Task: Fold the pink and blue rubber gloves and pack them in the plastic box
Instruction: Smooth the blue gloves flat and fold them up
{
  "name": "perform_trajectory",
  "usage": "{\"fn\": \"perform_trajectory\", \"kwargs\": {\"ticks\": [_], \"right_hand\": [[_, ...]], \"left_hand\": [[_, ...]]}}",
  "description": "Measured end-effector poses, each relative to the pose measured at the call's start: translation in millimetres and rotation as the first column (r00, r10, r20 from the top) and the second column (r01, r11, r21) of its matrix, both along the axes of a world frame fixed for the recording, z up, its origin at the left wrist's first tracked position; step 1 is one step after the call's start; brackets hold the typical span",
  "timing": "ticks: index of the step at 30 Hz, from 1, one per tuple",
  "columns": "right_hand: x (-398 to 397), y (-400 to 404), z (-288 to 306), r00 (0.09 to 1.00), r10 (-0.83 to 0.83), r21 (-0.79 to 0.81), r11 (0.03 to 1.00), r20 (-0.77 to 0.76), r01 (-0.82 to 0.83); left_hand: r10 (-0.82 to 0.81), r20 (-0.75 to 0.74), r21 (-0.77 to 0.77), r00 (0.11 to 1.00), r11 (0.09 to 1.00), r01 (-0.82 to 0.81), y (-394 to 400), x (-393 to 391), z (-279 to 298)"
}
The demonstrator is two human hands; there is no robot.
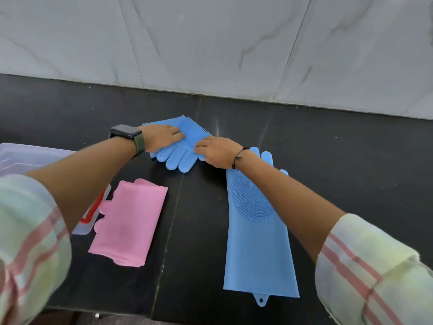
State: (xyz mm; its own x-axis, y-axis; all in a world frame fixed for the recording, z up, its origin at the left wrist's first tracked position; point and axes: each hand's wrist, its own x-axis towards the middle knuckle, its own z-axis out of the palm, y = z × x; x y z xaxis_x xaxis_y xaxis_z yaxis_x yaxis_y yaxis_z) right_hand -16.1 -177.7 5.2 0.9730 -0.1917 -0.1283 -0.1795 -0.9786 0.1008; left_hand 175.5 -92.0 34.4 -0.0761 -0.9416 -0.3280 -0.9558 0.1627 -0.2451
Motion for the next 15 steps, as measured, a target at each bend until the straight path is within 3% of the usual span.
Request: {"fn": "perform_trajectory", "kwargs": {"ticks": [4, 7, 10, 12, 15], "right_hand": [[1, 4, -14, 0.993, -0.033, -0.049, 0.998, 0.115, 0.039], [6, 9, -19, 0.977, -0.093, -0.002, 0.995, 0.192, 0.095], [6, 9, -15, 0.901, -0.285, 0.286, 0.939, 0.327, 0.193], [1, 8, -8, 0.792, -0.45, 0.532, 0.825, 0.412, 0.192], [-12, 7, 11, 0.647, -0.602, 0.713, 0.69, 0.468, 0.126]], "left_hand": [[-0.124, 0.12, 0.116, 0.985, 0.987, 0.11, 2, 11, 5], [-0.126, 0.057, 0.085, 0.99, 0.989, 0.121, 1, 18, 8], [0.009, -0.155, 0.023, 0.988, 1.0, -0.005, 0, 15, 12], [0.024, -0.266, -0.07, 0.964, 0.997, -0.045, 0, 15, 15], [0.034, -0.428, -0.211, 0.903, 0.968, -0.137, 8, 11, 27]]}}
